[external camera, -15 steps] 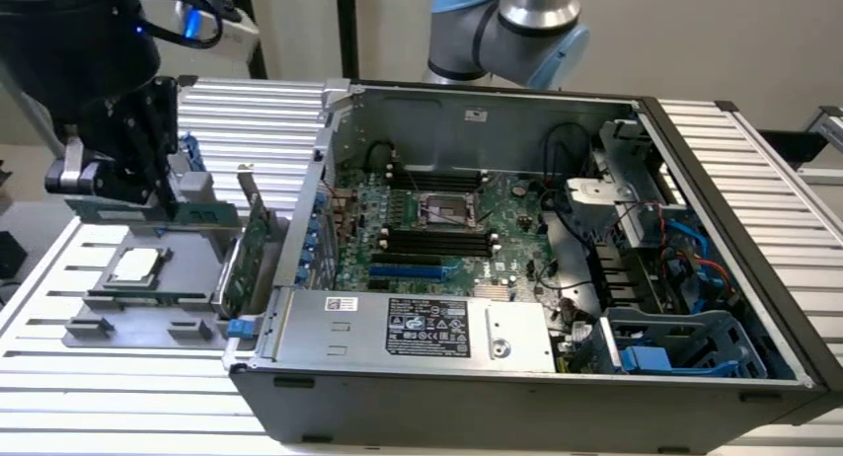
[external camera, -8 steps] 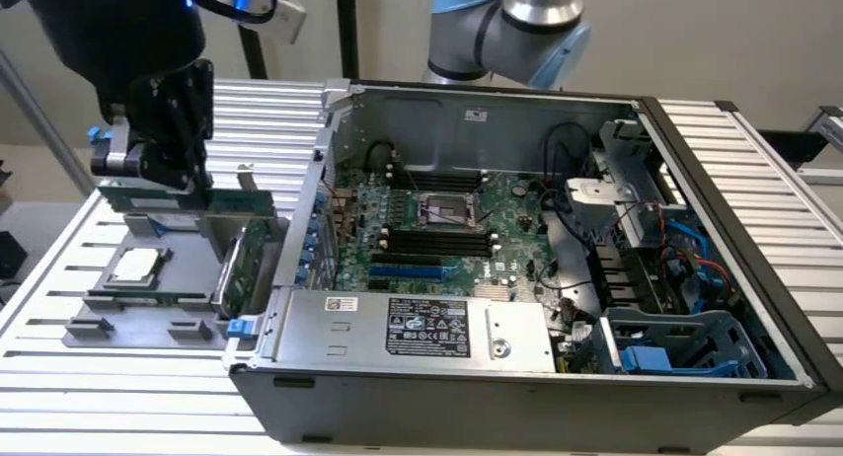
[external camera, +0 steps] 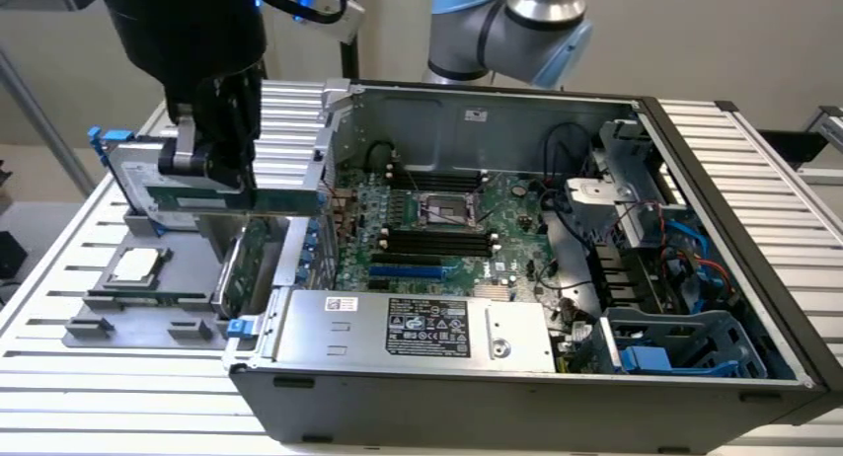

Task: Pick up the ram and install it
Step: 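Pick up the ram and move it above insertion slot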

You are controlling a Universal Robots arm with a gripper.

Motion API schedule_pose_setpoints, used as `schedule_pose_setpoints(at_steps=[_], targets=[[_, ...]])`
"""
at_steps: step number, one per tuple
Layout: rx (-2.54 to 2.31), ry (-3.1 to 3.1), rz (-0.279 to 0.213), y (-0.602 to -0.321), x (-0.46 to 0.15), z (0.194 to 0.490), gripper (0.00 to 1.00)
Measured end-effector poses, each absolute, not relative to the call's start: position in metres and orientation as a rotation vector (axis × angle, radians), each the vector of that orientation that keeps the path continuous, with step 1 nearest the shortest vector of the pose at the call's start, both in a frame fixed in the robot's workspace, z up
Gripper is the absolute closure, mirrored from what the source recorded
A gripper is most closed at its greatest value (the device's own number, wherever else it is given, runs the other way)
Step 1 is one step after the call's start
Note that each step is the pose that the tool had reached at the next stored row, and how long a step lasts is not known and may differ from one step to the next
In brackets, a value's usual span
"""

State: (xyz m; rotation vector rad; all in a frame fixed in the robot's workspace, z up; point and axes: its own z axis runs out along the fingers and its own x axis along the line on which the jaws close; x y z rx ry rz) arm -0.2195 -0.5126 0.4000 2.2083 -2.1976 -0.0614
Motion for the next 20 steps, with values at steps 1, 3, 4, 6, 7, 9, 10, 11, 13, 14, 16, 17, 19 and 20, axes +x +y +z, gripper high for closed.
schedule_pose_setpoints(at_steps=[1, 3, 4, 6, 7, 9, 10, 11, 13, 14, 16, 17, 19, 20], targets=[[2.208, -2.198, -0.061, -0.513, -0.215, 0.400, 1.00], [2.208, -2.198, -0.061, -0.512, -0.206, 0.400, 1.00], [2.208, -2.198, -0.062, -0.512, -0.201, 0.400, 1.00], [2.208, -2.198, -0.062, -0.512, -0.192, 0.400, 1.00], [2.208, -2.198, -0.062, -0.512, -0.187, 0.400, 1.00], [2.208, -2.198, -0.062, -0.511, -0.179, 0.400, 1.00], [2.208, -2.198, -0.062, -0.511, -0.174, 0.400, 1.00], [2.208, -2.197, -0.062, -0.511, -0.169, 0.400, 1.00], [2.208, -2.197, -0.062, -0.510, -0.160, 0.399, 1.00], [2.208, -2.197, -0.062, -0.509, -0.156, 0.399, 1.00], [2.208, -2.197, -0.063, -0.508, -0.147, 0.398, 1.00], [2.208, -2.197, -0.063, -0.507, -0.142, 0.397, 1.00], [2.208, -2.197, -0.063, -0.505, -0.133, 0.396, 1.00], [2.208, -2.197, -0.063, -0.504, -0.129, 0.395, 1.00]])
